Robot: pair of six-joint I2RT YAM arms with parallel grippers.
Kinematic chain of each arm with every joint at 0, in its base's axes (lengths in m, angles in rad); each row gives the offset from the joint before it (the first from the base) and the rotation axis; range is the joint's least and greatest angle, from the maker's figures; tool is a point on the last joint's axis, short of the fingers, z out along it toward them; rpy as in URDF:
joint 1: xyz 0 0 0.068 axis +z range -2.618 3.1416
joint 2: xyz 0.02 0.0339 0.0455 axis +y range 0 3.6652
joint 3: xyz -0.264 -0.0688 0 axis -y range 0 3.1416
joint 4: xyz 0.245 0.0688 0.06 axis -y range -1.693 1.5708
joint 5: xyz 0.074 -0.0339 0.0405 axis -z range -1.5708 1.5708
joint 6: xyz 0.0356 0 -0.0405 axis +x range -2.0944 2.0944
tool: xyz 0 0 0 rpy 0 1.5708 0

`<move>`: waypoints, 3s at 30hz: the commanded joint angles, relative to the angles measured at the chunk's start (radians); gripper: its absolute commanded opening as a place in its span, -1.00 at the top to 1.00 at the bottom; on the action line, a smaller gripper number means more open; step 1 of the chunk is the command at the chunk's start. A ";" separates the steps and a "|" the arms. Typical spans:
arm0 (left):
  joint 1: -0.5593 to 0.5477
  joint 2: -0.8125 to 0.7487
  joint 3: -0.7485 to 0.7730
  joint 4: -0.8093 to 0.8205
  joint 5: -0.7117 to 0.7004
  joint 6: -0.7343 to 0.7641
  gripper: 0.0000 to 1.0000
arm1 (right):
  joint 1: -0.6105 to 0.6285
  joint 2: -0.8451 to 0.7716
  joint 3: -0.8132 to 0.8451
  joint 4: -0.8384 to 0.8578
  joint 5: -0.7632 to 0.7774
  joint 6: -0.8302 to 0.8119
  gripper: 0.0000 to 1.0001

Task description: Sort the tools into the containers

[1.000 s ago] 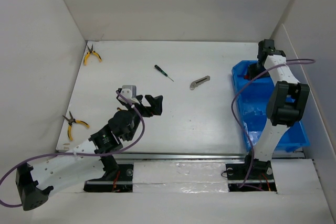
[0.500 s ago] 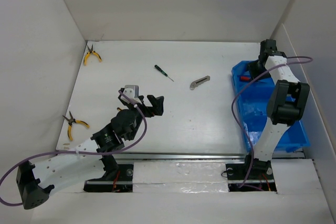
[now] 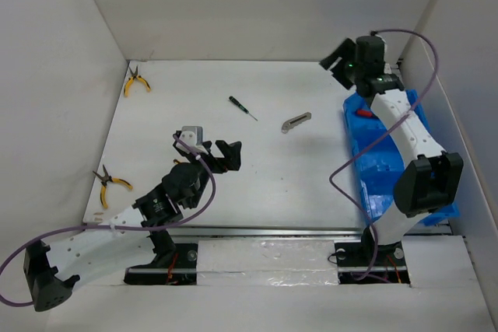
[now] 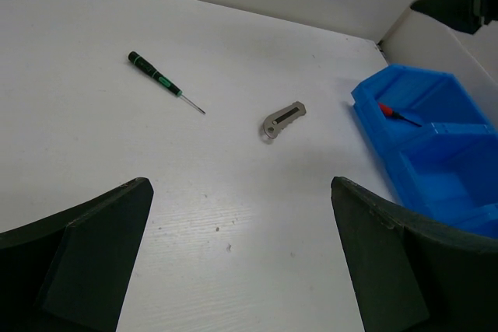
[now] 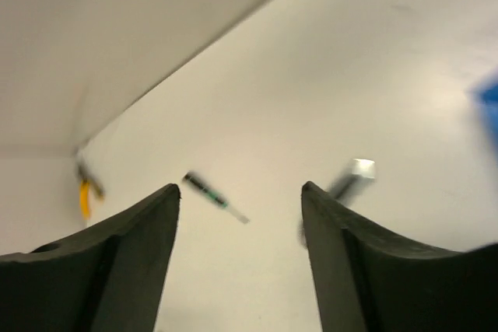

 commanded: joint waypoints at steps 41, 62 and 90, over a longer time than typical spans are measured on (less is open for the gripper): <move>0.003 -0.267 -0.053 0.043 -0.031 -0.085 -0.98 | 0.441 0.872 0.755 -0.024 -0.261 -1.075 -0.55; 0.003 -0.294 -0.056 0.039 -0.022 -0.090 -0.98 | 0.527 0.960 0.878 -0.142 -0.199 -1.092 -0.43; 0.003 -0.285 -0.058 0.042 -0.025 -0.090 -0.98 | 0.500 1.029 1.007 -0.199 -0.185 -1.061 -0.48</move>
